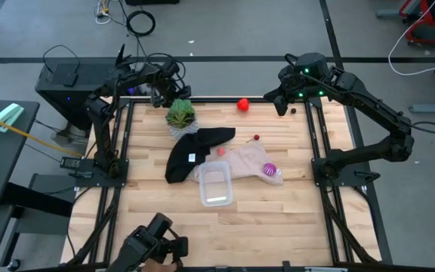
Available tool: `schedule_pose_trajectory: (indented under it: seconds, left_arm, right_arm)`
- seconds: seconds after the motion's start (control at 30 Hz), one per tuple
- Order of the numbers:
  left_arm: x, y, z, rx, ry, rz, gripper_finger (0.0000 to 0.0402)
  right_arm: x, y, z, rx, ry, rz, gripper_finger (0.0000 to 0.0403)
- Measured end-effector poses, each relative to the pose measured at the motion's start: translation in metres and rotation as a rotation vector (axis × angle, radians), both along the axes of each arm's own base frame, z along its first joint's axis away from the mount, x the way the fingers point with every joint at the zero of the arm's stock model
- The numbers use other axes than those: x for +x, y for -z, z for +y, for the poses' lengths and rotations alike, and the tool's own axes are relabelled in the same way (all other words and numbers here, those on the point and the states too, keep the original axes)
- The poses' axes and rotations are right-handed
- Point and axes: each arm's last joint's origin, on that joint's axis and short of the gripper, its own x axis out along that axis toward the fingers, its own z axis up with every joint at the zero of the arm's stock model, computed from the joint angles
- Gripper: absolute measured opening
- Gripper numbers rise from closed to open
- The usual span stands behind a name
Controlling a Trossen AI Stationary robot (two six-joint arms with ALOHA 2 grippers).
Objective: Pick and placing Produce into tupperware
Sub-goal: Put the watermelon into the transparent container
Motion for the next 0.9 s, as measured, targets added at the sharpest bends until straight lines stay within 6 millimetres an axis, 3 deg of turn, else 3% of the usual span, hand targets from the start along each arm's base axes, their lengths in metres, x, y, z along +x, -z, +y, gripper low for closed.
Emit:
schedule_pose_trajectory:
  seconds: [0.2, 0.37, 0.63, 0.9]
  left_arm:
    - [0.002, 0.0, 0.002, 0.028, 0.003, -0.016, 0.0234]
    - [0.002, 0.001, 0.003, 0.022, 0.005, -0.02, 0.0214]
    - [0.003, 0.014, 0.002, -0.036, 0.005, -0.003, 0.0137]
    - [0.01, 0.007, 0.01, 0.023, -0.011, -0.129, 0.0048]
  right_arm:
    - [0.0, 0.0, 0.0, 0.0, 0.0, 0.0, 0.0042]
    - [0.0, 0.0, 0.0, 0.0, 0.0, 0.0, 0.0042]
    - [0.0, 0.0, 0.0, -0.001, 0.001, -0.001, 0.0042]
    - [0.0, 0.0, 0.0, -0.001, 0.0, -0.001, 0.0042]
